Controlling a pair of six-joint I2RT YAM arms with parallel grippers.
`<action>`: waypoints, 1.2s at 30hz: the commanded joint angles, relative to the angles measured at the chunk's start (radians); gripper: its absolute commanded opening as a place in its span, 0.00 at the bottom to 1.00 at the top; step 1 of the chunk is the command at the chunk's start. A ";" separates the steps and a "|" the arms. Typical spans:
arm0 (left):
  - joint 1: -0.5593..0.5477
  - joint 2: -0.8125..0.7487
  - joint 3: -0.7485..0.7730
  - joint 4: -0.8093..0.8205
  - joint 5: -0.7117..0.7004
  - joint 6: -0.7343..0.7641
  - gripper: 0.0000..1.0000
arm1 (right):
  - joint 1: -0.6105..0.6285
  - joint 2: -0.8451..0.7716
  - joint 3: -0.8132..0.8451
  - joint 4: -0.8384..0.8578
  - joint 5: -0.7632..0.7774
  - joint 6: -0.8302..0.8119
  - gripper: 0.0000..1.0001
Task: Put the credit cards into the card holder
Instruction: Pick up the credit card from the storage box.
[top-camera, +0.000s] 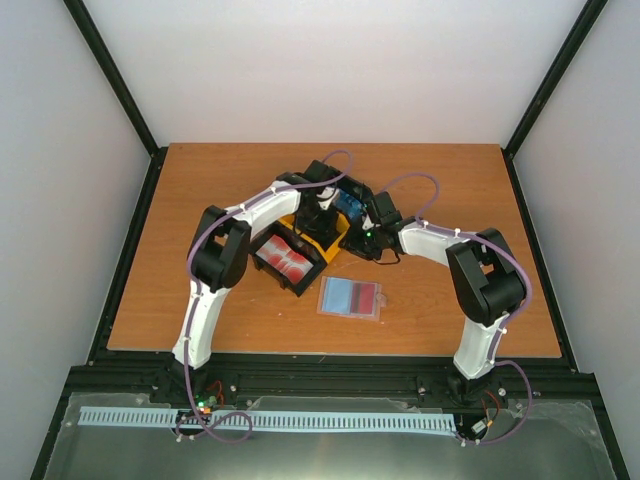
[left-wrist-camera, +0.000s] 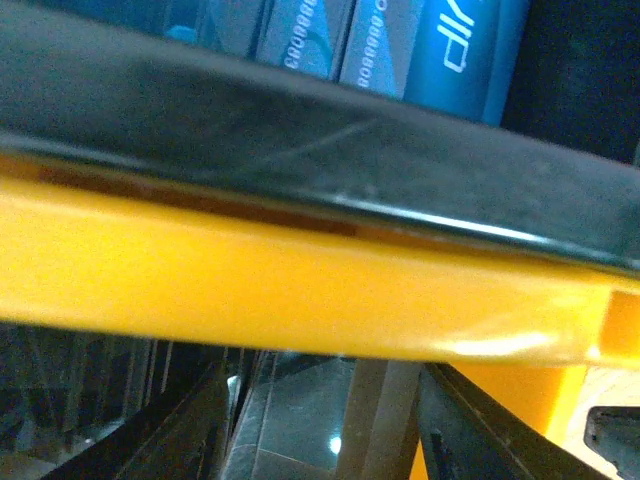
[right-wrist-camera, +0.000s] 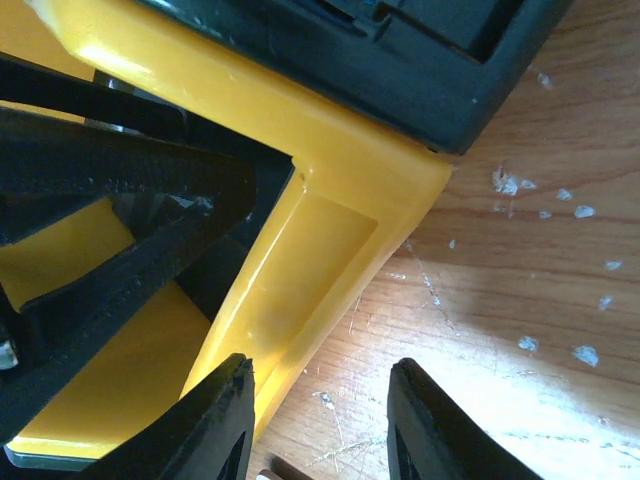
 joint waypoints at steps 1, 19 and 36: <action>0.005 0.023 0.027 -0.012 0.070 0.041 0.50 | -0.006 0.018 0.022 0.010 -0.007 0.003 0.37; 0.005 -0.023 0.059 -0.063 0.246 0.013 0.31 | -0.006 0.030 0.031 0.017 -0.018 -0.001 0.33; 0.005 -0.028 0.059 -0.128 0.411 -0.022 0.23 | -0.007 0.022 0.020 0.010 -0.010 -0.016 0.26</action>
